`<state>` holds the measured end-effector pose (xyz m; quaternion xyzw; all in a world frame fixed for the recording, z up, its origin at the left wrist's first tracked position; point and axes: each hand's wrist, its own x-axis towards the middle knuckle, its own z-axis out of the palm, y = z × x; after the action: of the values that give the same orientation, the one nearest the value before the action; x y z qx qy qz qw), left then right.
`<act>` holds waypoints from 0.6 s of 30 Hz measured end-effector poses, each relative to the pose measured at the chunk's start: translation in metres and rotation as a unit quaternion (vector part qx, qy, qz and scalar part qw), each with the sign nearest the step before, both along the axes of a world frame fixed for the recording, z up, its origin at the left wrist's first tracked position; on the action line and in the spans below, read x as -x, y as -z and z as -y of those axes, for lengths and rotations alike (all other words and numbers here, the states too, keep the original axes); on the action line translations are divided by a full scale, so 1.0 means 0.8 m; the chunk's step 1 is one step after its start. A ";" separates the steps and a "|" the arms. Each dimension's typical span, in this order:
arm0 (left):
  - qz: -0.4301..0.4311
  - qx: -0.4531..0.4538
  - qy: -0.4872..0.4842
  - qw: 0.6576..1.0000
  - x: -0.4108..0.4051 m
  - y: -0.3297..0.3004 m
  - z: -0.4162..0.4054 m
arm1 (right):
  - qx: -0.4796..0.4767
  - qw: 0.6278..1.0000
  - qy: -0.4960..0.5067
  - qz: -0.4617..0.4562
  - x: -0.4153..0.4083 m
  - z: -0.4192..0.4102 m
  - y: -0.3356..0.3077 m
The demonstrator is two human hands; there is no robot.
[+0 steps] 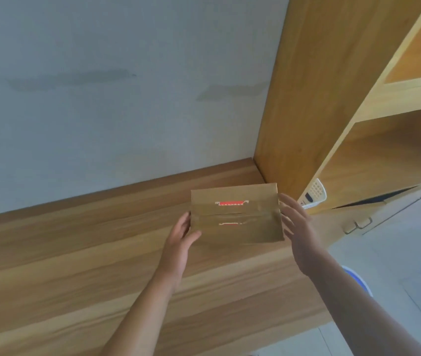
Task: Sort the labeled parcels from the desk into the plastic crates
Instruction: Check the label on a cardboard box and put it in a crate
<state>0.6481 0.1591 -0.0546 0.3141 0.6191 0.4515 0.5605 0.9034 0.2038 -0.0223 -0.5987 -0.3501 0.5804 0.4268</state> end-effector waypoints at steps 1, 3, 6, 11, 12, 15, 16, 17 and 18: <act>0.001 -0.013 -0.007 1.000 -0.005 -0.009 0.012 | -0.020 1.000 -0.020 -0.006 -0.008 0.010 -0.007; -0.003 -0.017 -0.019 1.000 -0.021 -0.018 0.036 | -0.038 0.998 -0.044 -0.024 -0.025 0.027 -0.008; -0.024 0.010 -0.043 0.999 -0.050 -0.016 0.065 | -0.026 0.997 -0.057 -0.041 -0.049 0.046 0.006; -0.041 0.035 -0.077 0.996 -0.095 -0.005 0.107 | -0.010 0.994 -0.091 -0.056 -0.080 0.074 0.034; -0.042 0.038 -0.082 0.995 -0.103 -0.002 0.114 | -0.008 0.994 -0.091 -0.056 -0.086 0.079 0.040; -0.049 0.033 -0.093 0.994 -0.125 0.008 0.136 | -0.005 0.993 -0.097 -0.064 -0.101 0.092 0.060; -0.053 0.031 -0.094 0.994 -0.130 0.012 0.143 | -0.004 0.993 -0.101 -0.065 -0.105 0.096 0.065; -0.059 0.025 -0.093 0.994 -0.134 0.016 0.149 | -0.004 0.992 -0.108 -0.062 -0.108 0.099 0.071; -0.063 0.020 -0.094 0.993 -0.138 0.019 0.154 | -0.006 0.992 -0.115 -0.060 -0.112 0.103 0.077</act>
<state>0.7585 0.0357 -0.0700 0.2710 0.6892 0.4690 0.4812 0.9929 0.1214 -0.0840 -0.5162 -0.3936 0.6584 0.3810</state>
